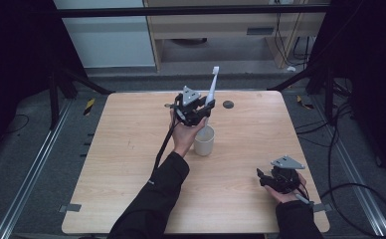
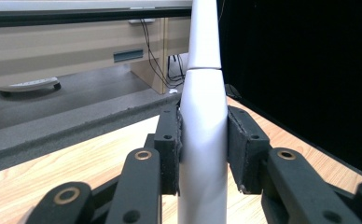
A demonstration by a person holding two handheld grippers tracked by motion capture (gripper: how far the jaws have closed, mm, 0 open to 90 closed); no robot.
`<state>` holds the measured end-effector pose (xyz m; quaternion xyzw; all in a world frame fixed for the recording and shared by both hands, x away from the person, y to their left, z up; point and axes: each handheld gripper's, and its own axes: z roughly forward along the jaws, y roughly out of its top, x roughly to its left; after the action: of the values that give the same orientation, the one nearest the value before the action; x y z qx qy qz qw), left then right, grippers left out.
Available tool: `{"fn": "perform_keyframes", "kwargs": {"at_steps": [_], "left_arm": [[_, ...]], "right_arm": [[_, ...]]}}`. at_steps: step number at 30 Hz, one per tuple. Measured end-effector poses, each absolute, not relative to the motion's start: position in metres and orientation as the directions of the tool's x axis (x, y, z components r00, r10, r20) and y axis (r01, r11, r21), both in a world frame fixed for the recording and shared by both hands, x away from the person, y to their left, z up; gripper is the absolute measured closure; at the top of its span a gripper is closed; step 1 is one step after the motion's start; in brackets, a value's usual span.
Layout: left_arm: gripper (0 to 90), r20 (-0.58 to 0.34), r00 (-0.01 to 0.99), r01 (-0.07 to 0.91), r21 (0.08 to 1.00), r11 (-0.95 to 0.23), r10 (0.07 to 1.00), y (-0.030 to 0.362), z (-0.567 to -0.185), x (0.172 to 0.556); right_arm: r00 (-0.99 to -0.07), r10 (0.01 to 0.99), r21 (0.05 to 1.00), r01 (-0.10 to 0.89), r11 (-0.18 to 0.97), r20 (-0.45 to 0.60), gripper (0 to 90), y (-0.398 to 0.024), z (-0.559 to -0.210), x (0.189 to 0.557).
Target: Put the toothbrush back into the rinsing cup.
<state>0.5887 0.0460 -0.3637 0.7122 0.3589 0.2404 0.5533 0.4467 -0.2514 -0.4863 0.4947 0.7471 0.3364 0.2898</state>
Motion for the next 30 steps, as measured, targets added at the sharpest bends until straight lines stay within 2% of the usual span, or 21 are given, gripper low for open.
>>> {"fn": "perform_keyframes", "kwargs": {"at_steps": [15, 30], "left_arm": [[66.3, -0.061, 0.623, 0.287, 0.946, -0.154, 0.780, 0.047, -0.389, 0.589], [66.1, -0.034, 0.625, 0.349, 0.906, -0.240, 0.780, 0.049, -0.414, 0.584]], "right_arm": [[-0.342, 0.934, 0.787, 0.546, 0.287, -0.104, 28.9, -0.251, -0.486, 0.447], [-0.342, 0.934, 0.786, 0.547, 0.288, -0.104, 29.0, -0.250, -0.486, 0.446]]}}
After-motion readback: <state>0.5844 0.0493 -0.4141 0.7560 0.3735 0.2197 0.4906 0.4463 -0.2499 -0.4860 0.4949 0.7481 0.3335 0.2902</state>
